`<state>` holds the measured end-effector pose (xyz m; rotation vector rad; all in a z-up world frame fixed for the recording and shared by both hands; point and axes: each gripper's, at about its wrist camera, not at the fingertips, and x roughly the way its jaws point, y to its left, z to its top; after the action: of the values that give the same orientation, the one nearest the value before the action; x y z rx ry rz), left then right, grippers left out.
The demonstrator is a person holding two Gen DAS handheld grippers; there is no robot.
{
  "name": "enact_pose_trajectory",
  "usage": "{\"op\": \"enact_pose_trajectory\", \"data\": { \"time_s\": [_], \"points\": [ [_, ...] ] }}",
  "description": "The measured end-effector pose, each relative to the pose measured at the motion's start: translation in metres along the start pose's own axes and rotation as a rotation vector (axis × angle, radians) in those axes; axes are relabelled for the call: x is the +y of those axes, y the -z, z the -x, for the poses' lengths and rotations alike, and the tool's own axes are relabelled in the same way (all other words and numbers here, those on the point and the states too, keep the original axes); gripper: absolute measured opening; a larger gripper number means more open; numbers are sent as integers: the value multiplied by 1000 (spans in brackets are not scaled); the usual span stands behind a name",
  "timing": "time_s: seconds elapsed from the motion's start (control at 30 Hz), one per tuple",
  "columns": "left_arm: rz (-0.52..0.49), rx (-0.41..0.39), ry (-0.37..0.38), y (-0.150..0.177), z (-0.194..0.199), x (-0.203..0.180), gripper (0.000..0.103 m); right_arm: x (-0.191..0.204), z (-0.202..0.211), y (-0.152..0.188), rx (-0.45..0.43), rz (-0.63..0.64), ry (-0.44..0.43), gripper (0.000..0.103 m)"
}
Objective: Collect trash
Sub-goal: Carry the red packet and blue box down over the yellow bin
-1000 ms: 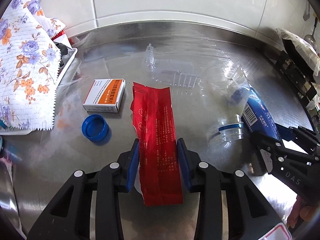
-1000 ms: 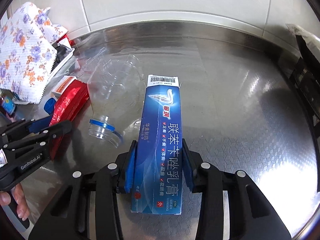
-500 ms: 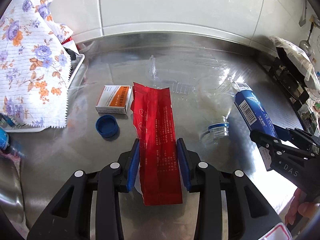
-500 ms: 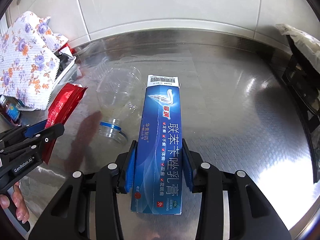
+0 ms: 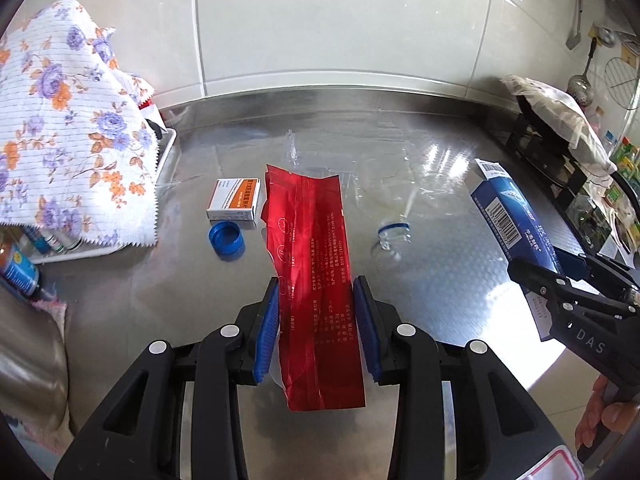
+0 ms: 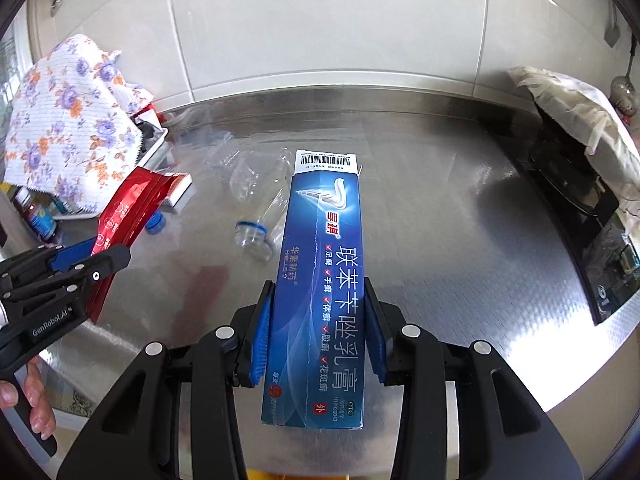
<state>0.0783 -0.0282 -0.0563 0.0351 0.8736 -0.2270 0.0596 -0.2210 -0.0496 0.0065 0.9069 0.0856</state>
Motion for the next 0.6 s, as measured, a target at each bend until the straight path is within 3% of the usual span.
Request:
{"op": "enact_pose_trajectory", "data": {
  "time_s": [0.33, 0.6],
  "points": [
    [32, -30, -53, 30, 47, -20, 36, -6, 51, 28, -39, 49, -56, 42],
    [53, -26, -112, 84, 98, -58, 37, -17, 104, 68, -65, 87, -123, 42]
  ]
}}
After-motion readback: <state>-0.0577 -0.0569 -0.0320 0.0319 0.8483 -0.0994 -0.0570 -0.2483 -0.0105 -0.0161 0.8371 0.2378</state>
